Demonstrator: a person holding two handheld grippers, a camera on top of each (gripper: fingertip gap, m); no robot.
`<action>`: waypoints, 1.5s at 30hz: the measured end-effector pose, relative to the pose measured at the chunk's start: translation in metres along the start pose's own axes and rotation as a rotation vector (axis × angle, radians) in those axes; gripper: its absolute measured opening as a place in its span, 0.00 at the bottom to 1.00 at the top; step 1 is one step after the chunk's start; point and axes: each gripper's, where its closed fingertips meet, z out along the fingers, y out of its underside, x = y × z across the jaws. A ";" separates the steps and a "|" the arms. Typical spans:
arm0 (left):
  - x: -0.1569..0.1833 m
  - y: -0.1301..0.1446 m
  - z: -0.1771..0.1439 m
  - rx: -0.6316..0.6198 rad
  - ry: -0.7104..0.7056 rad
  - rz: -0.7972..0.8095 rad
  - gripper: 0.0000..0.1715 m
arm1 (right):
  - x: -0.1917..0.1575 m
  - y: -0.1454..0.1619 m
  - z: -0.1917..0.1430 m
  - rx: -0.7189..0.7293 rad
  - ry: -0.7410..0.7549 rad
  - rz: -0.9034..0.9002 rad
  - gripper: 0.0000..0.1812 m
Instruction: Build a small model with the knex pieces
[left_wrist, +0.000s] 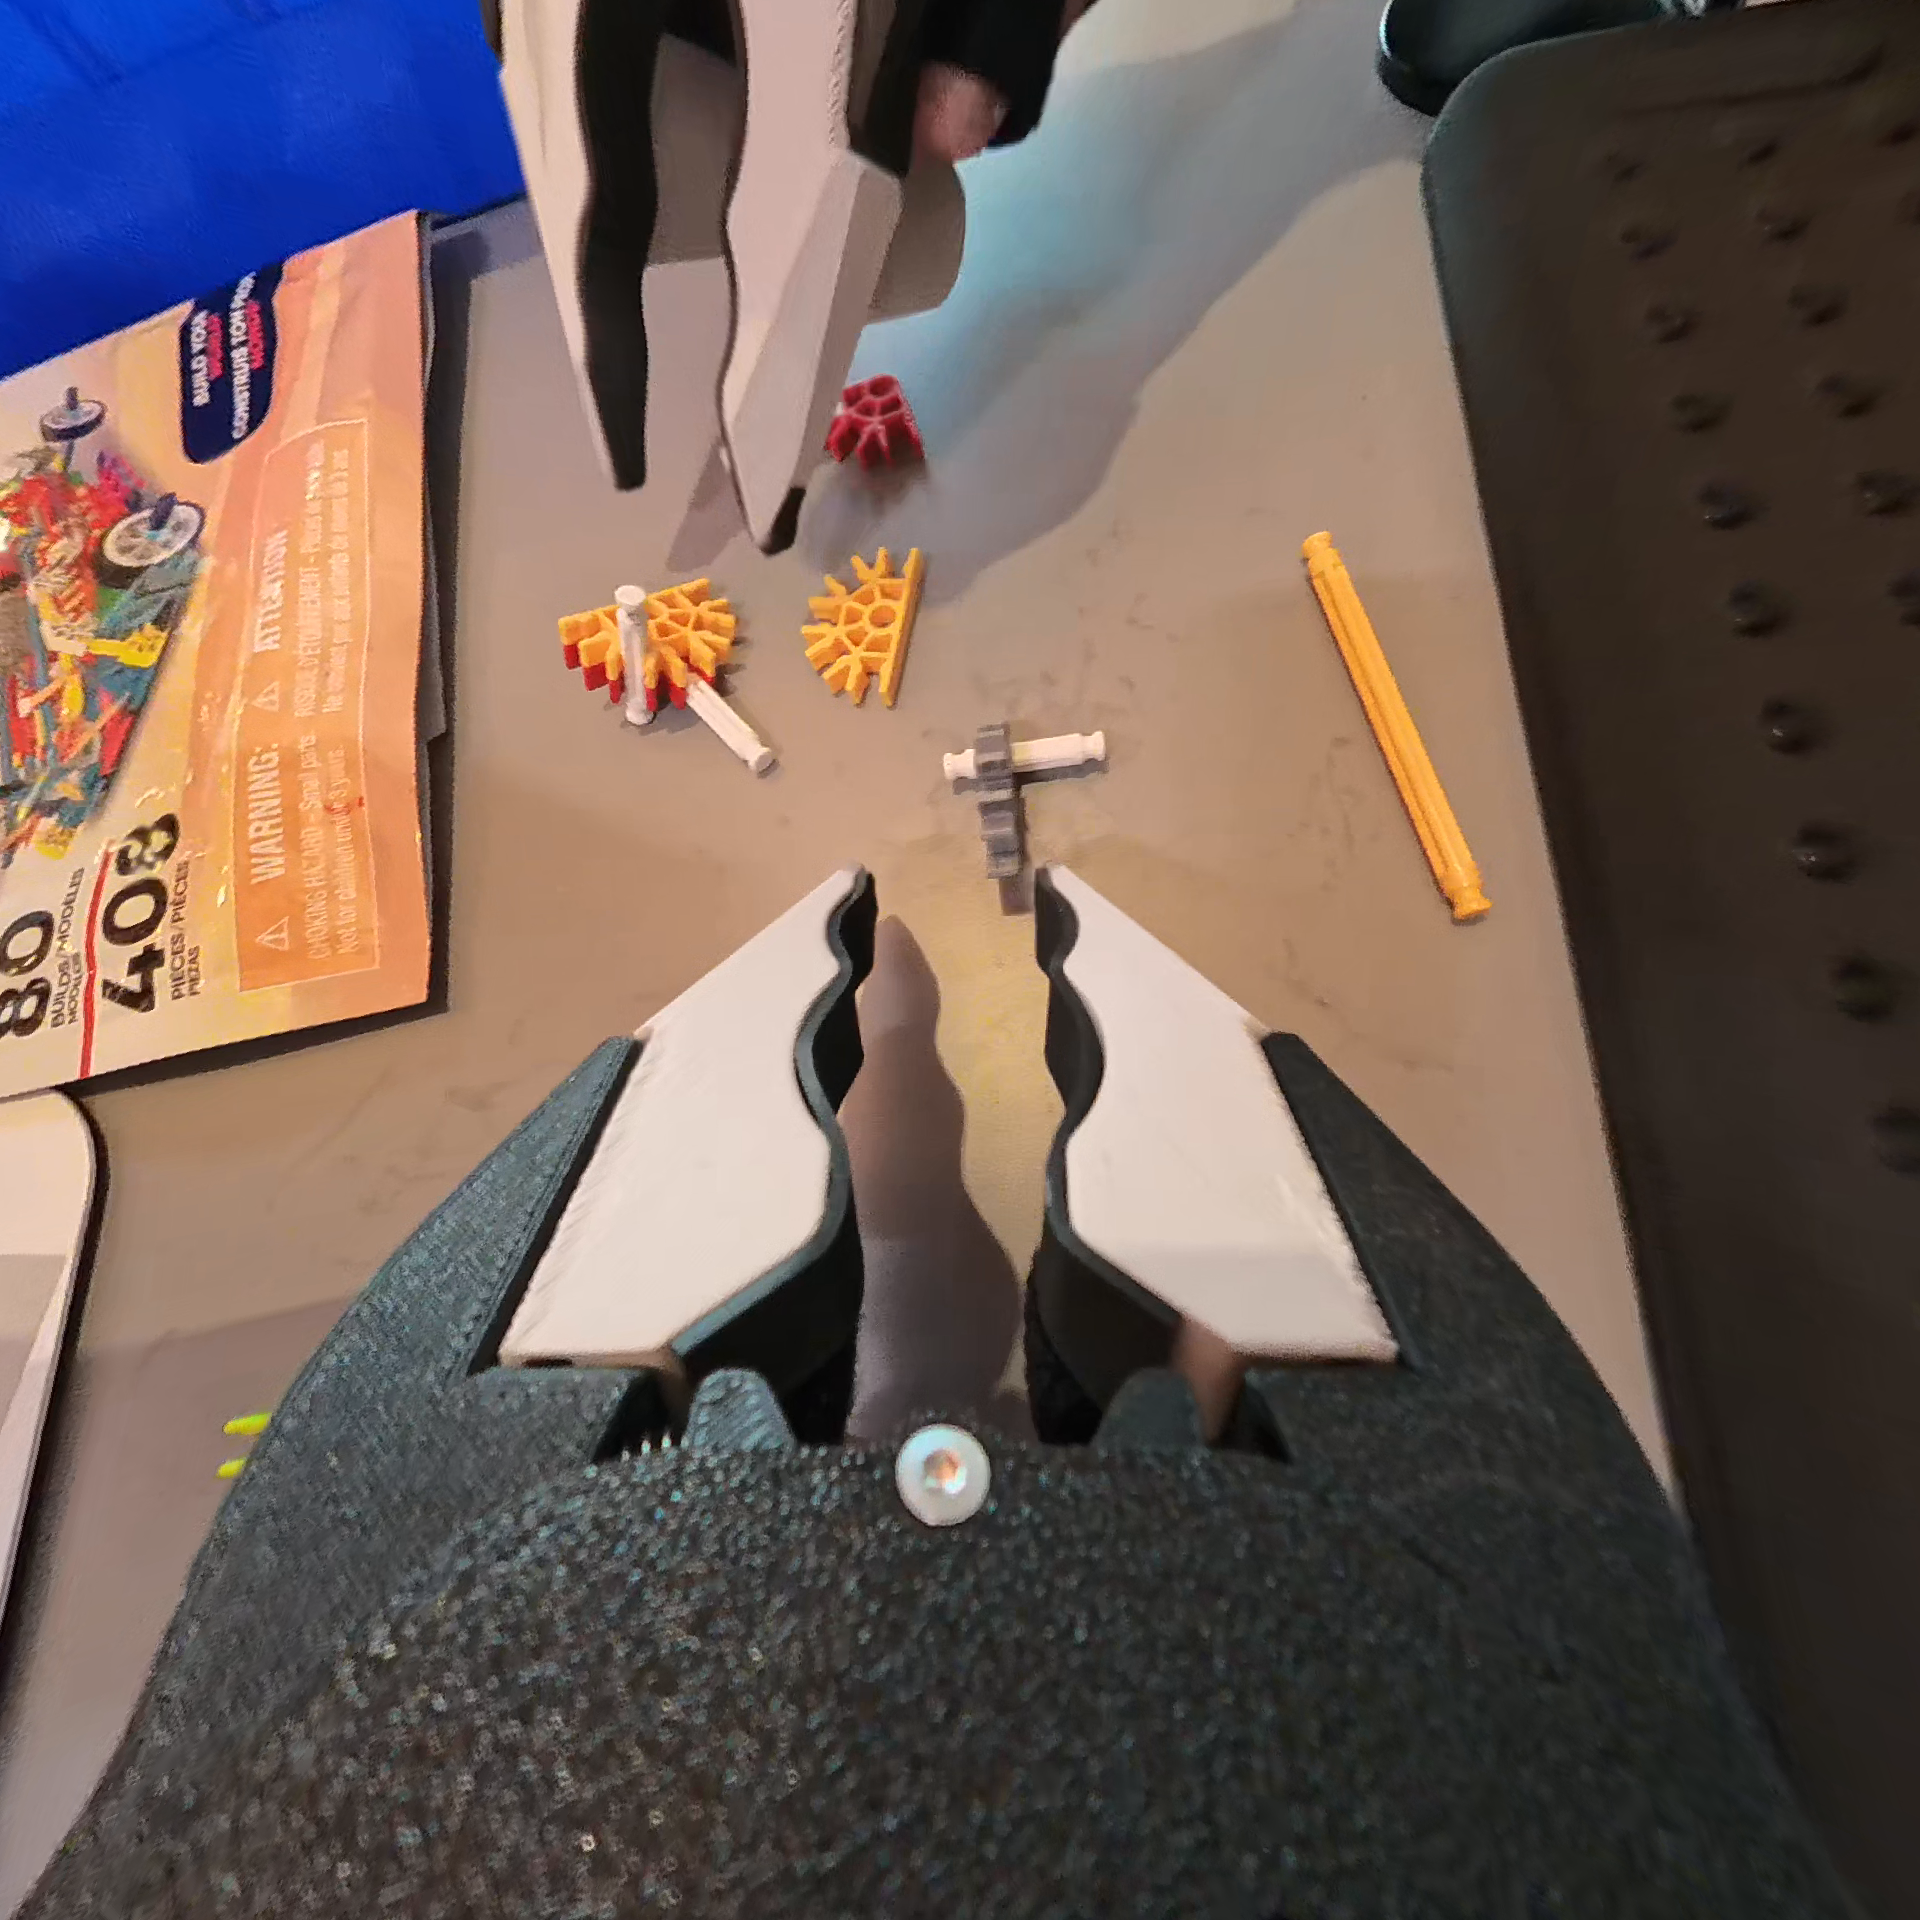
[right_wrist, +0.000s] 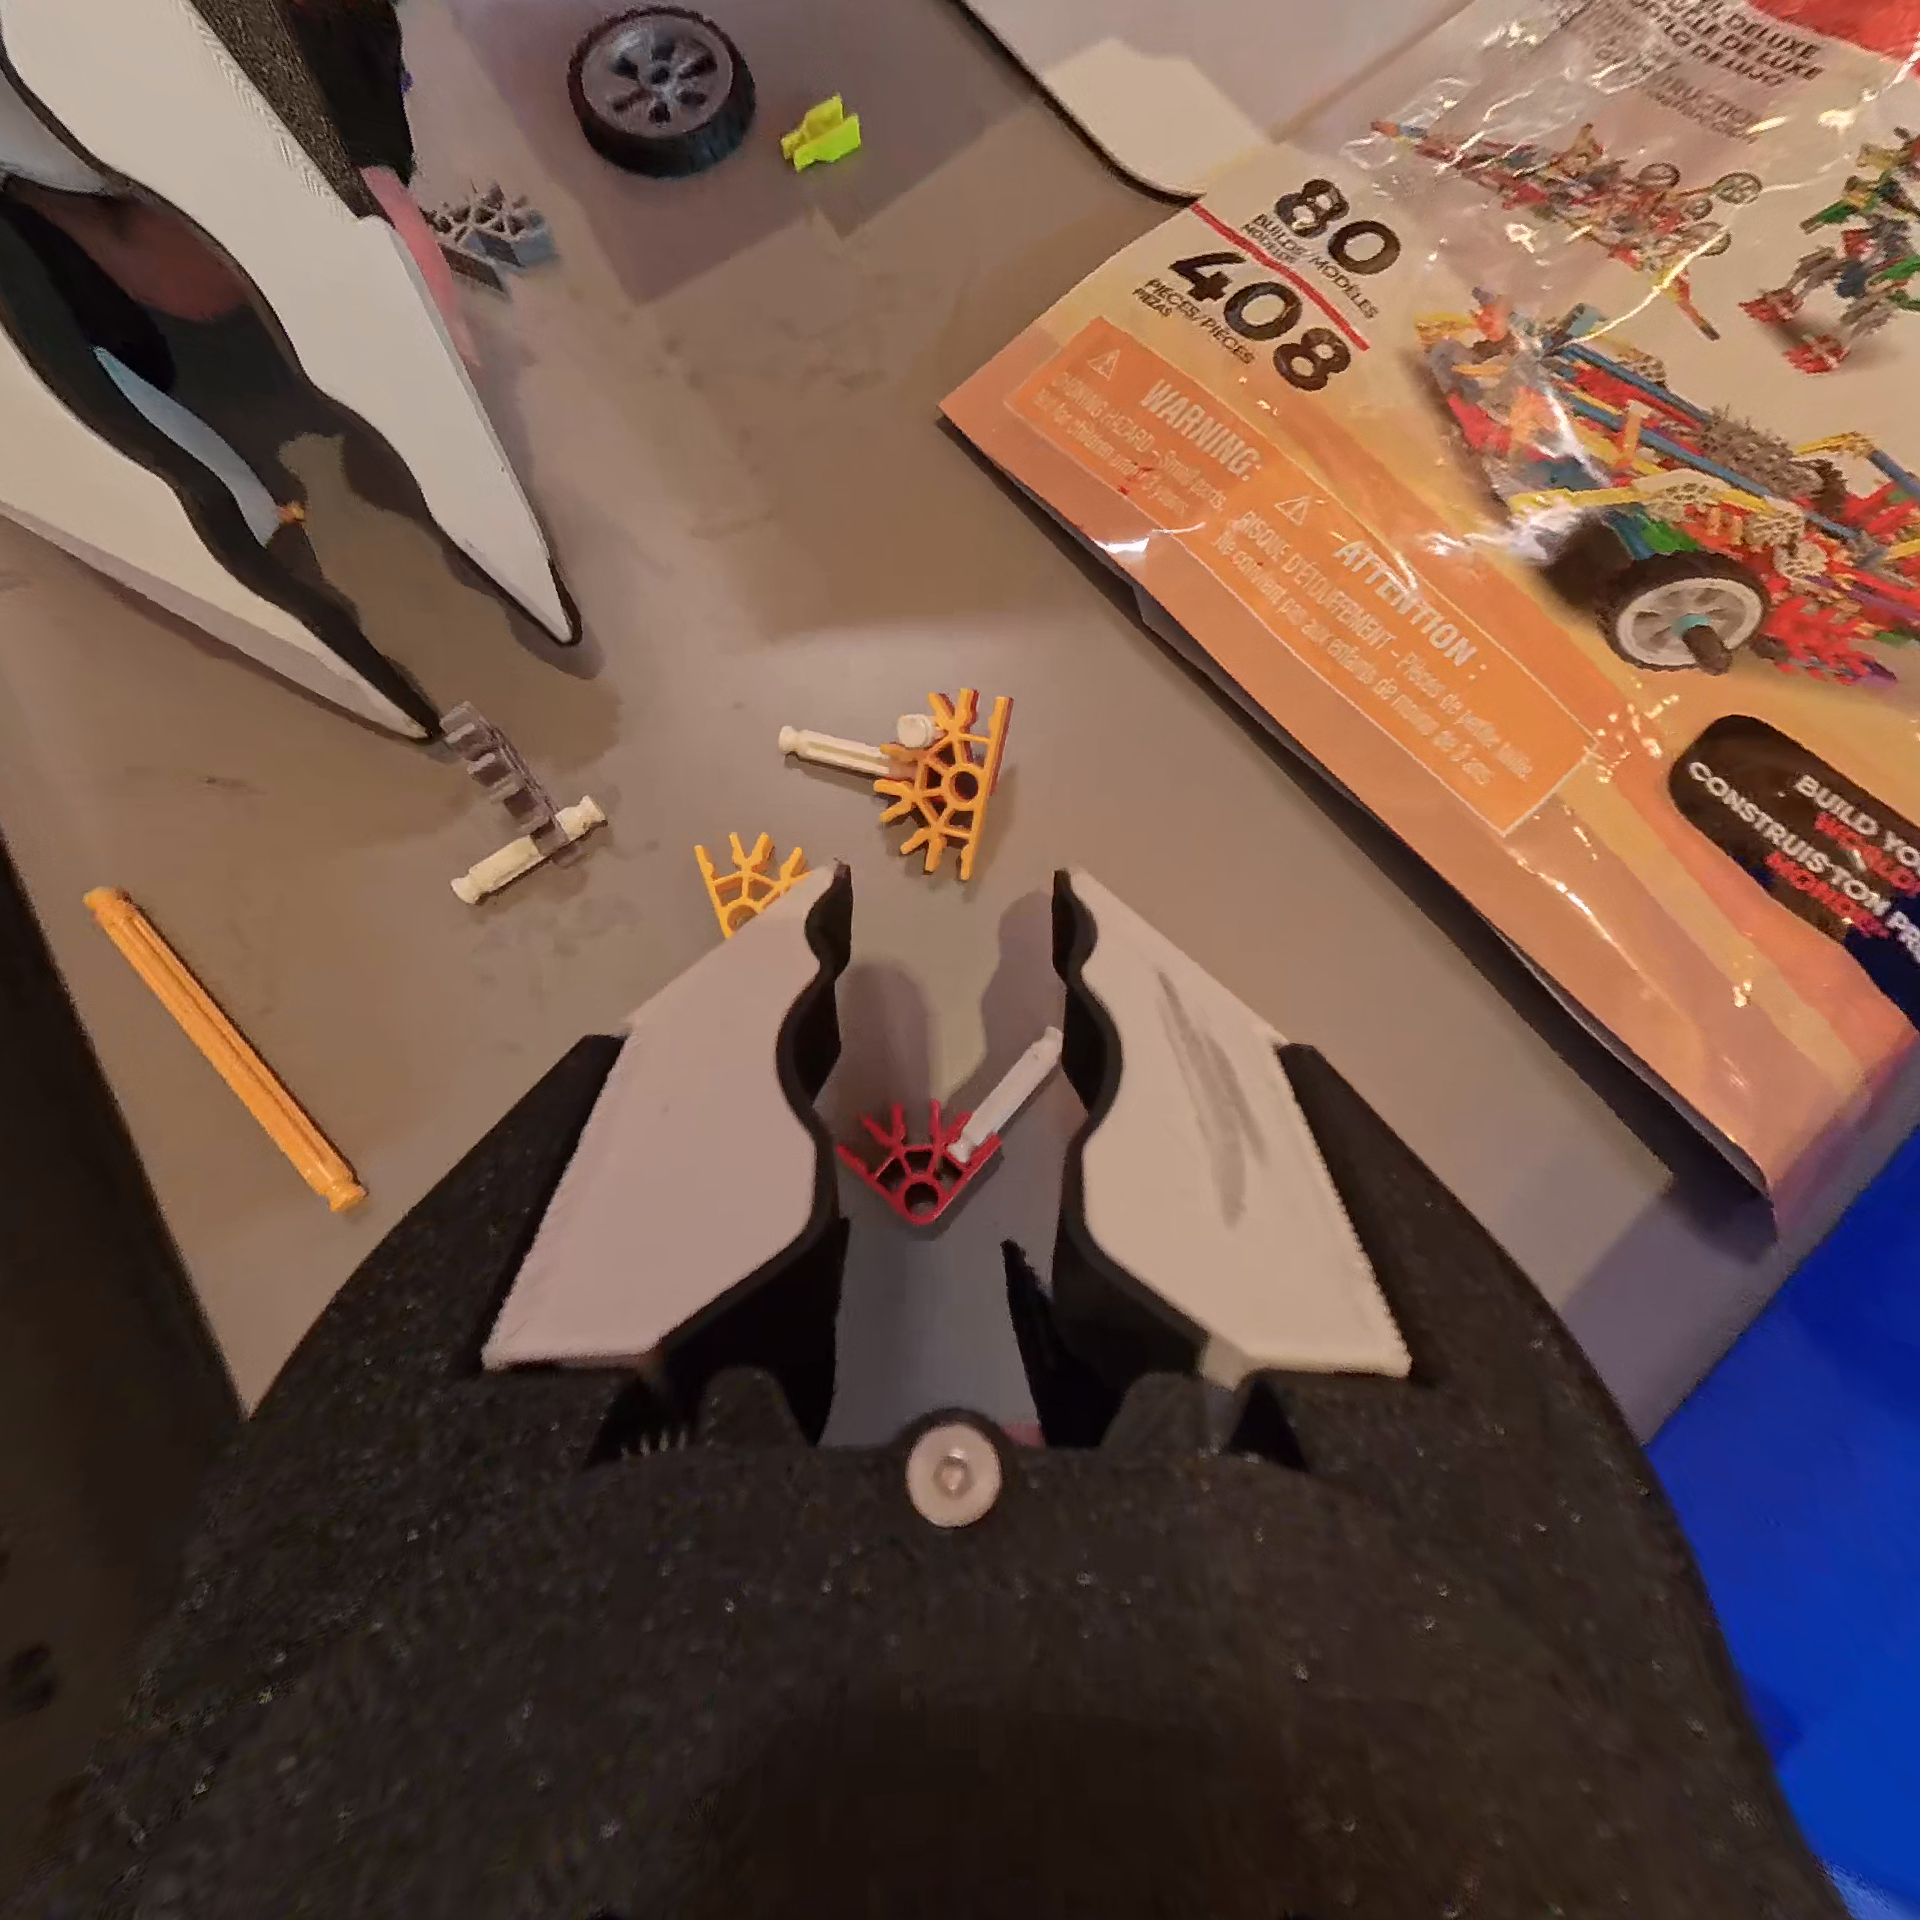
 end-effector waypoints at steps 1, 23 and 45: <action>0.001 0.000 0.001 -0.005 0.003 0.008 0.17 | -0.001 0.000 0.002 -0.004 -0.001 -0.005 0.21; -0.004 -0.012 -0.006 0.058 -0.038 0.026 0.16 | -0.010 -0.021 0.006 0.105 -0.092 0.024 0.12; -0.037 -0.077 -0.027 0.346 -0.289 -0.062 0.04 | -0.032 -0.068 -0.042 0.355 0.119 -0.099 0.12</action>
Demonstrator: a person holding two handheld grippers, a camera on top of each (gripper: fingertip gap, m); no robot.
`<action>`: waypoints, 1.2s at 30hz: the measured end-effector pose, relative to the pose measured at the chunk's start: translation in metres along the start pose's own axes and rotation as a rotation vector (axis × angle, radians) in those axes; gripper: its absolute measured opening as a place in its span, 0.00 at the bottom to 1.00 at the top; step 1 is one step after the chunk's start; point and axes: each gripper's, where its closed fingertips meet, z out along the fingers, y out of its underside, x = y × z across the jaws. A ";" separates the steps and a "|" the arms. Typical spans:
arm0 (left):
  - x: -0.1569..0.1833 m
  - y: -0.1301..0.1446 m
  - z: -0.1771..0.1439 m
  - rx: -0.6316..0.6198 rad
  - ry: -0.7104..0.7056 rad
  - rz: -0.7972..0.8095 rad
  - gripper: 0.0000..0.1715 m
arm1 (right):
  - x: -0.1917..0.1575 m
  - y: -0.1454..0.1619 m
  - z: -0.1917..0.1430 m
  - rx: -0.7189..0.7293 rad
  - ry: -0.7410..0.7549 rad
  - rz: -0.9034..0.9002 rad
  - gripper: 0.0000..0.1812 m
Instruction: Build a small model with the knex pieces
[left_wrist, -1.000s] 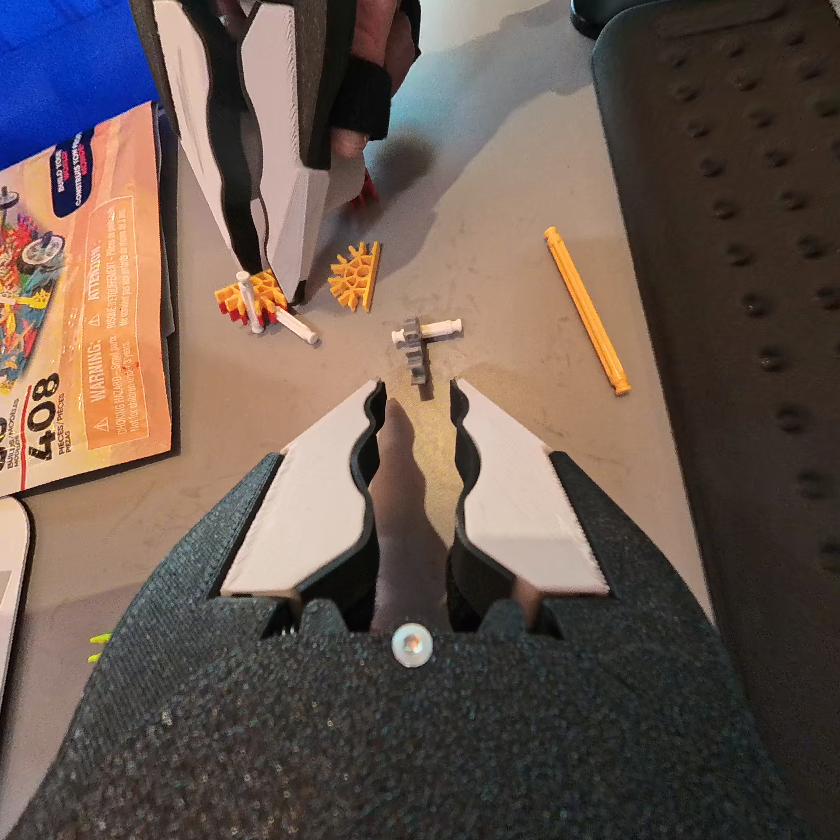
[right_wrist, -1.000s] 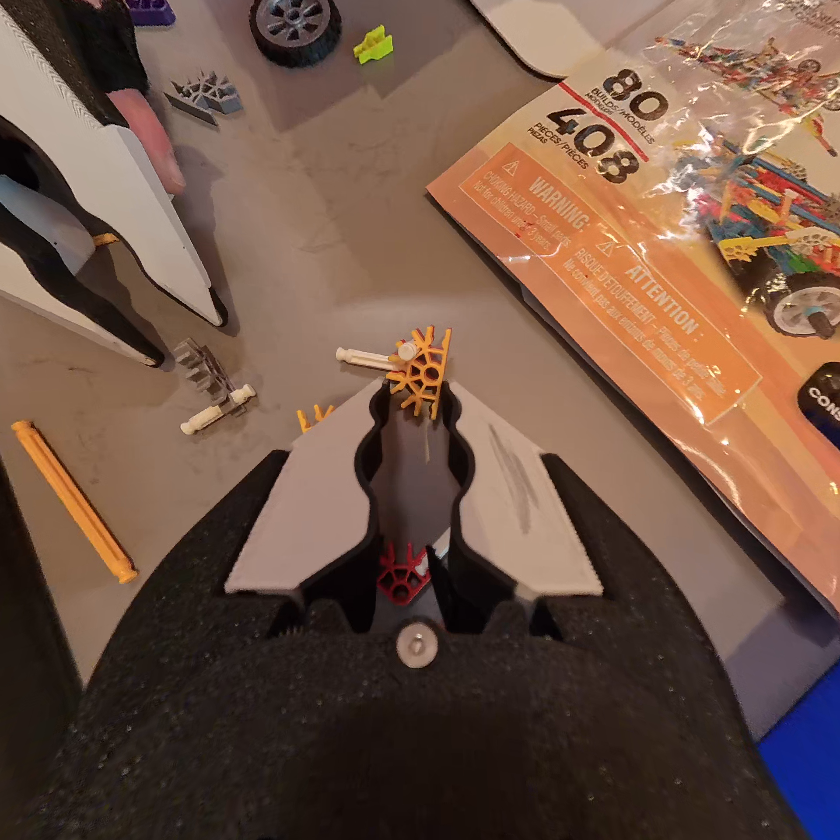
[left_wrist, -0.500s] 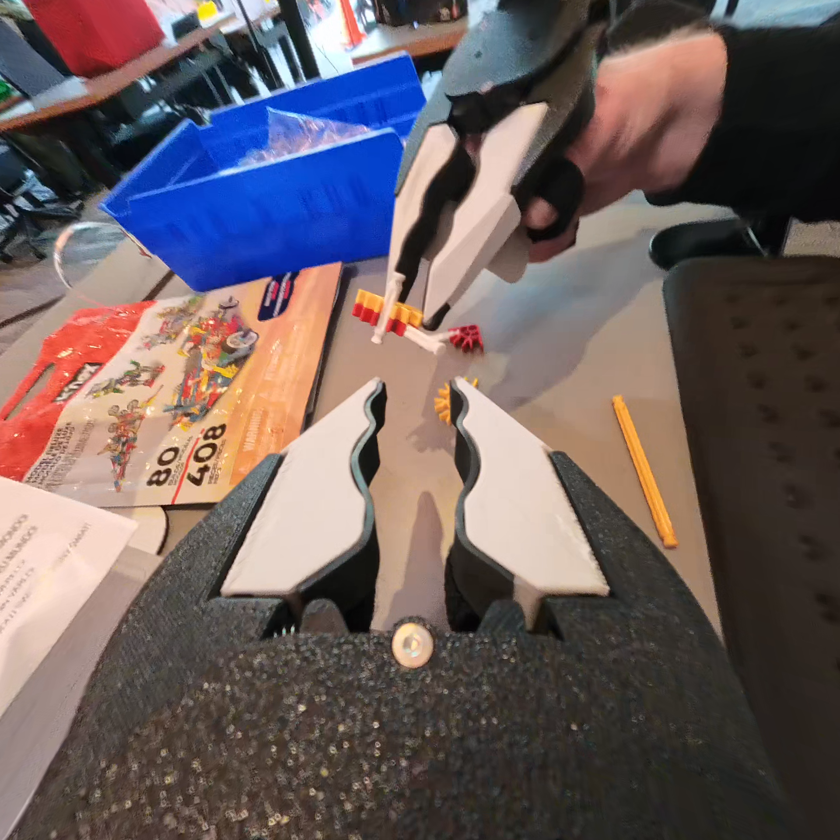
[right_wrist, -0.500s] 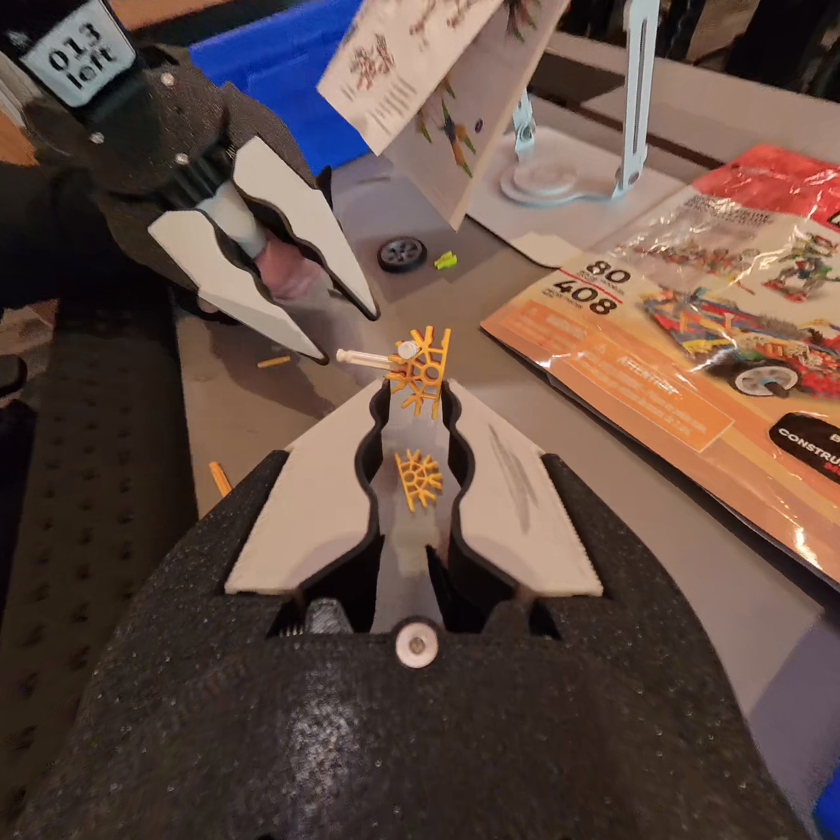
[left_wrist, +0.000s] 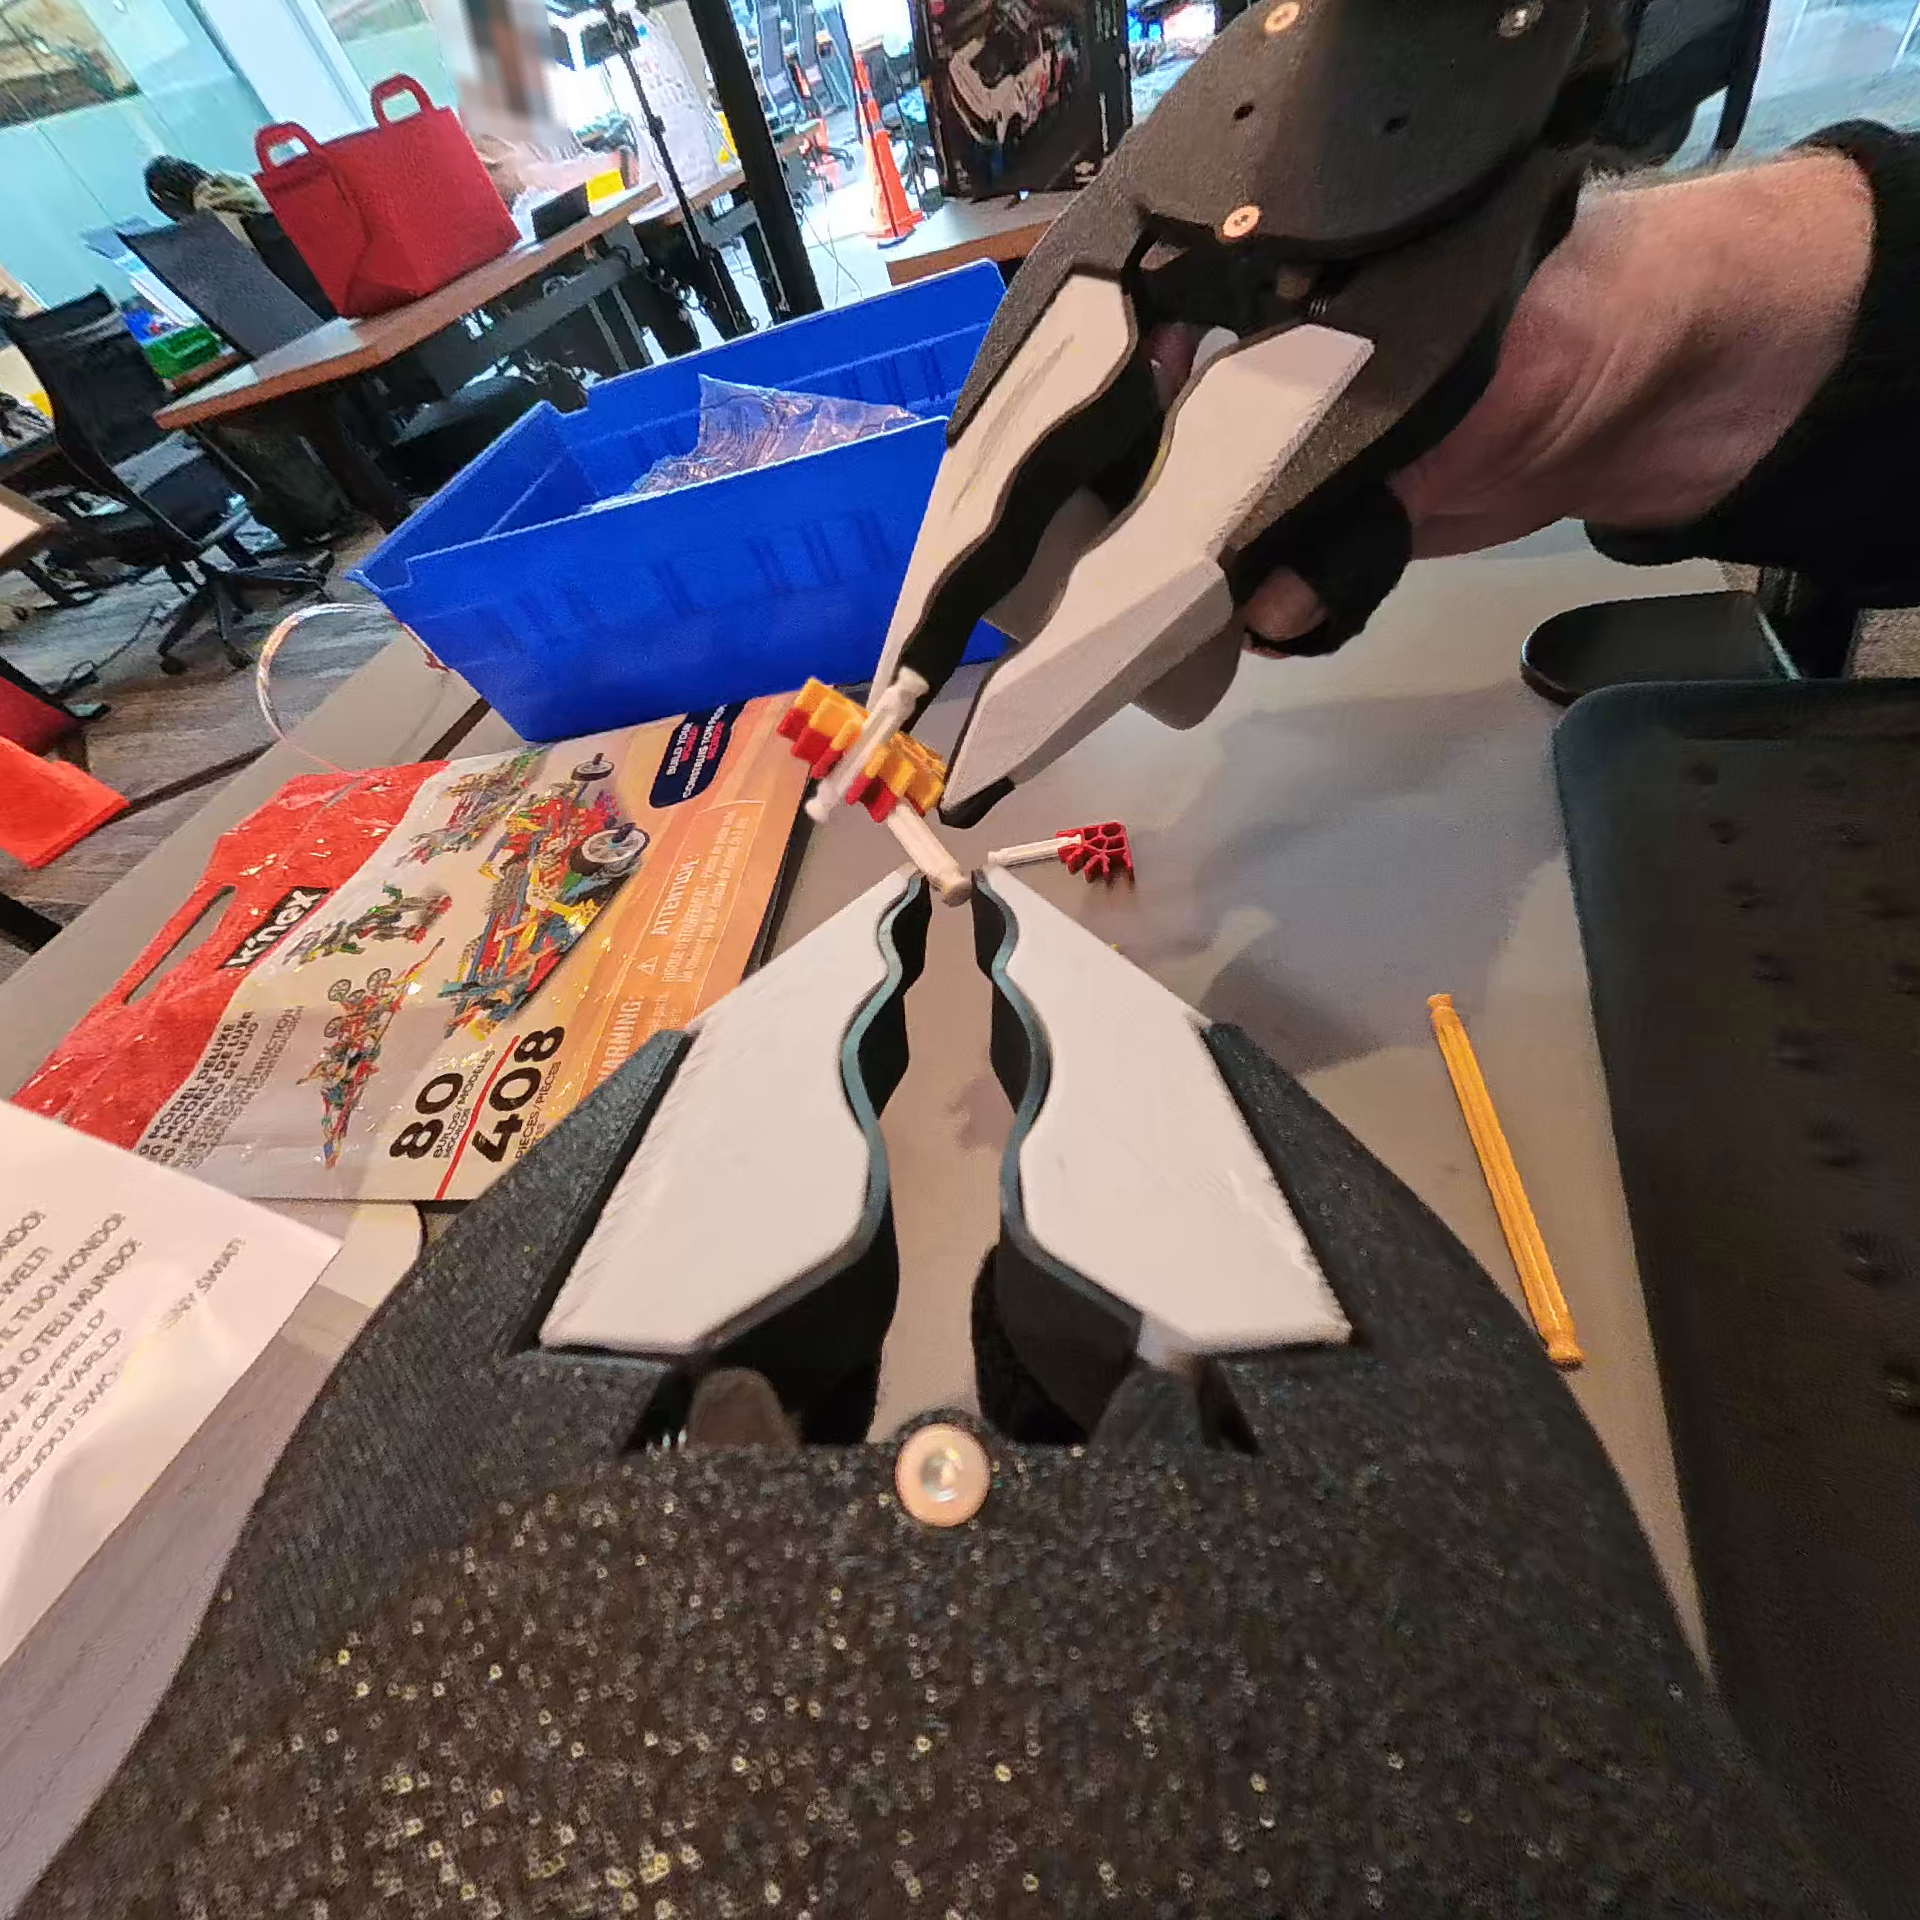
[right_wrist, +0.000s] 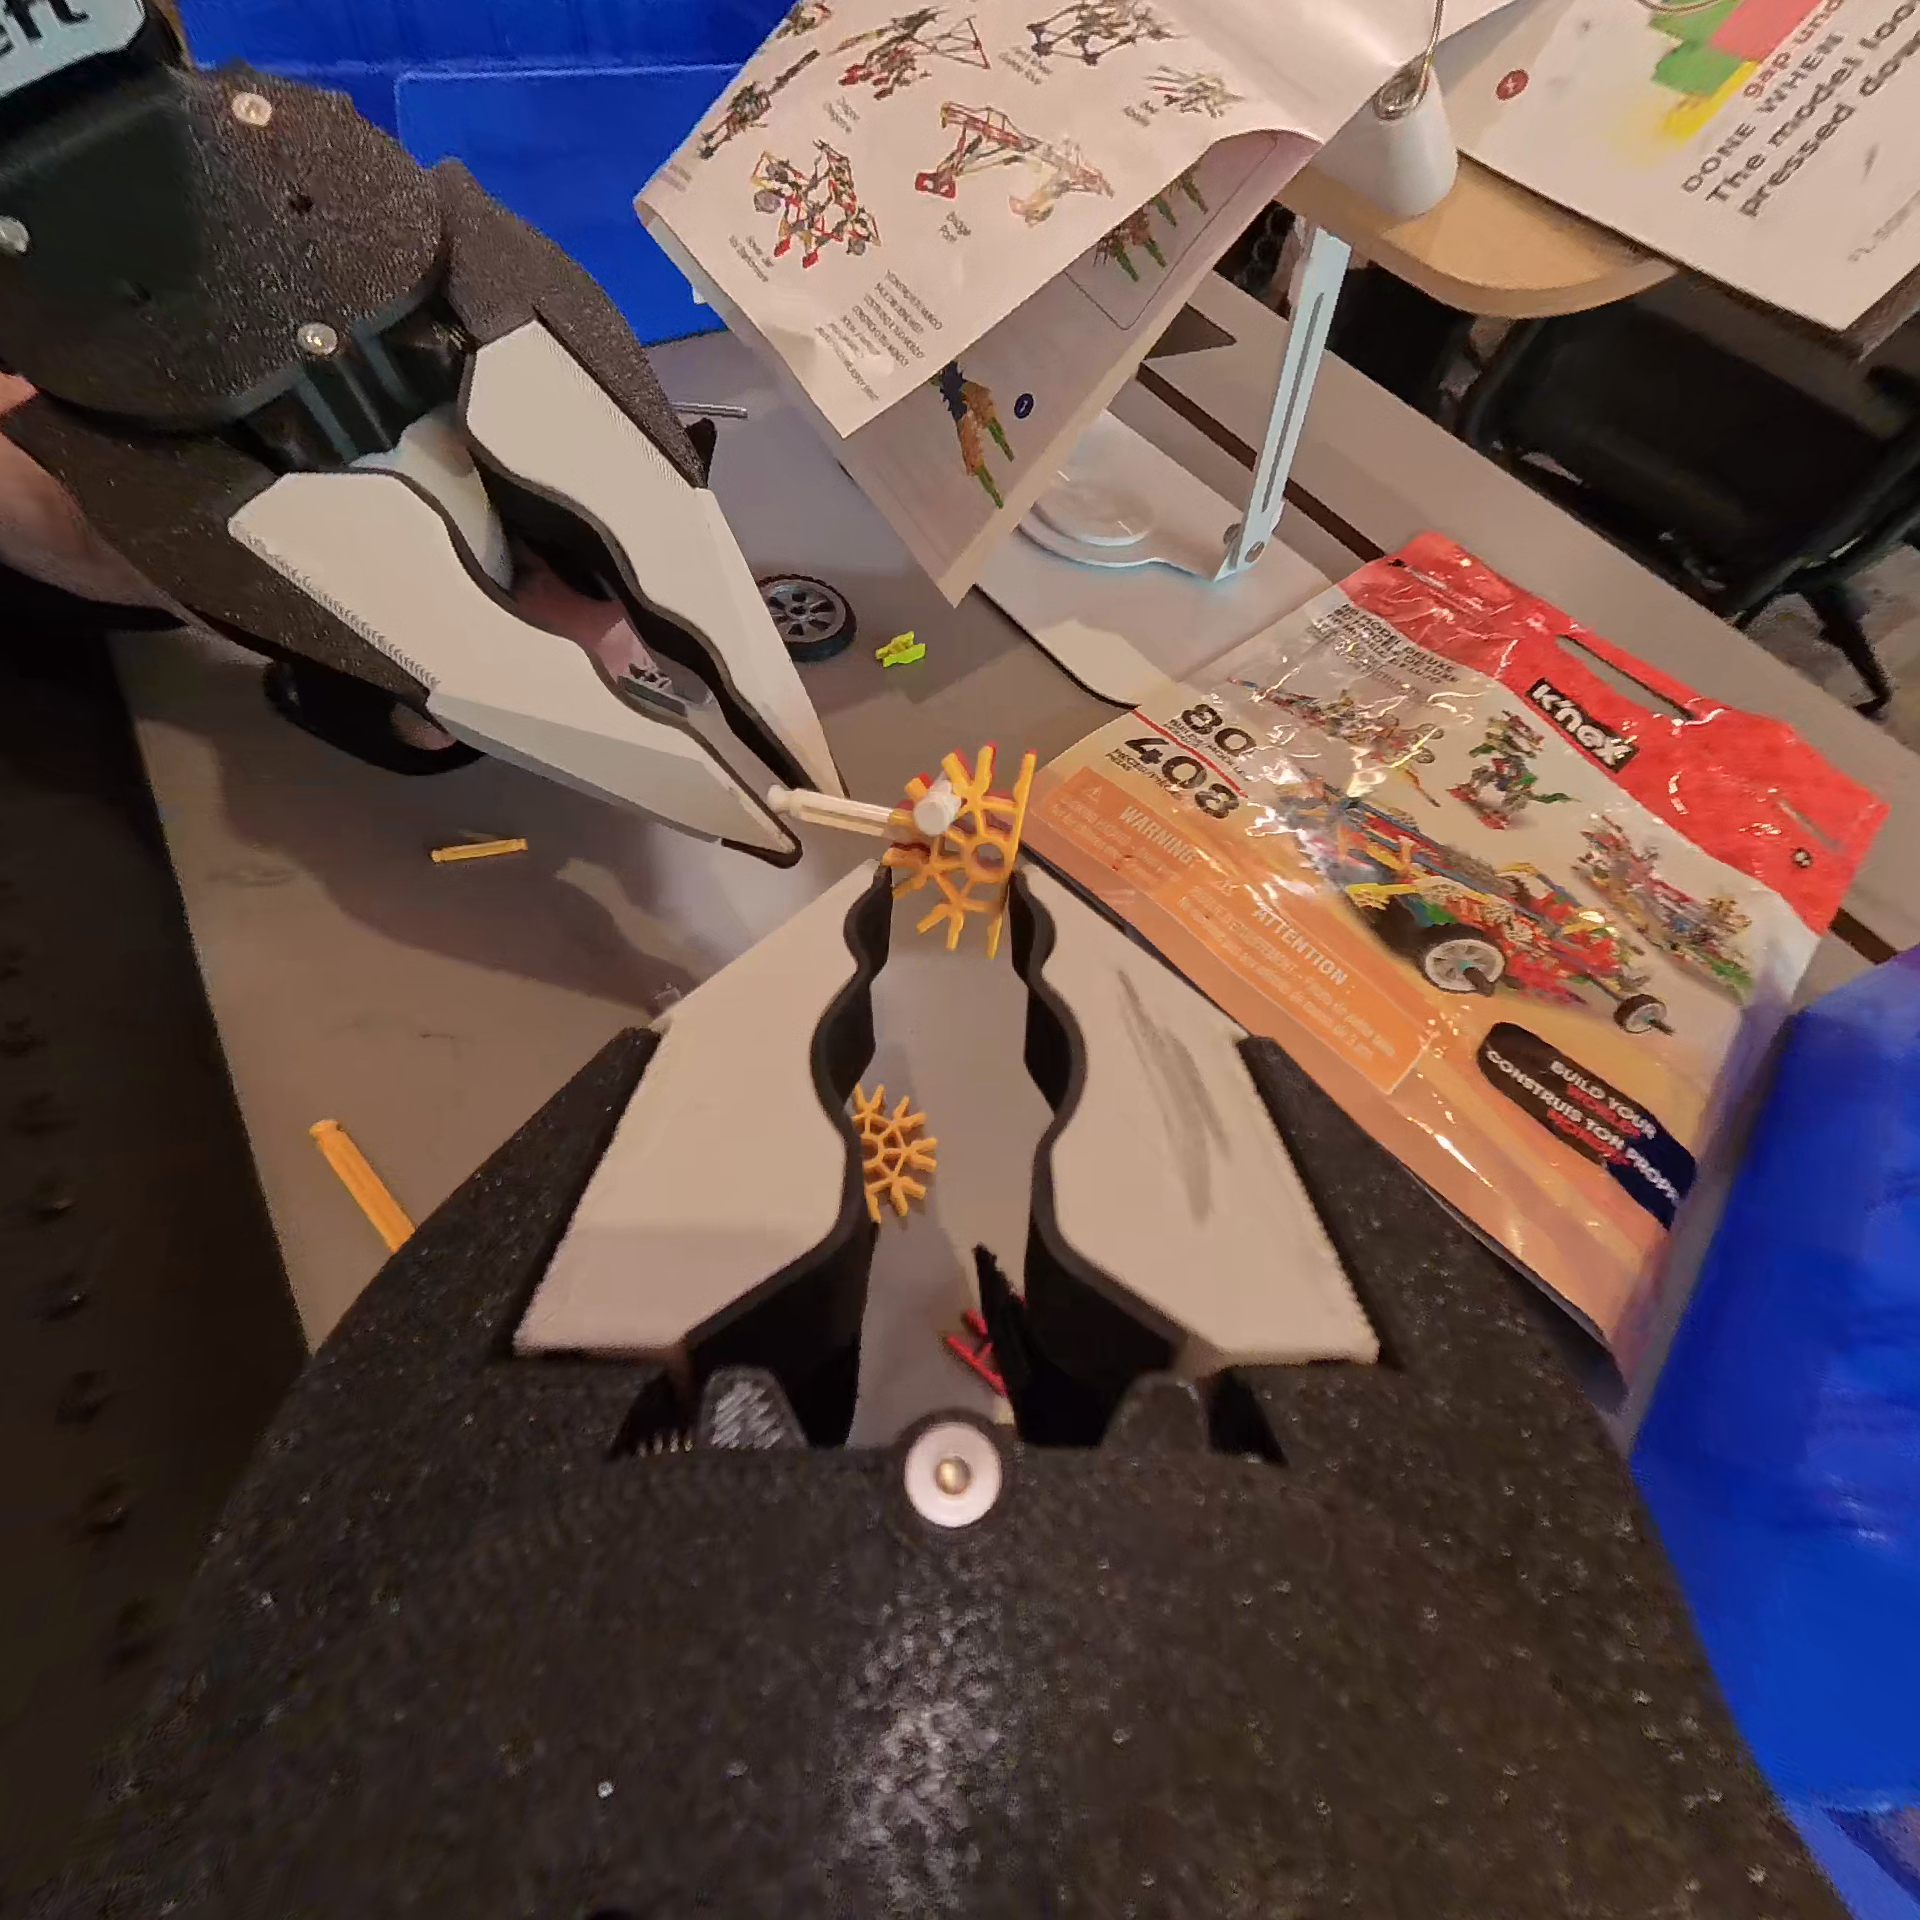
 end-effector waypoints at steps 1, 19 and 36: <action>0.000 0.000 -0.001 0.004 0.002 -0.003 0.04 | 0.000 0.000 0.000 -0.002 0.010 -0.012 0.12; 0.003 0.005 0.002 -0.036 0.012 0.095 0.02 | -0.008 0.026 -0.013 -0.053 -0.021 0.037 0.12; 0.010 0.031 0.020 -0.312 -0.035 0.607 0.03 | 0.017 0.045 -0.044 -0.133 0.092 0.042 0.15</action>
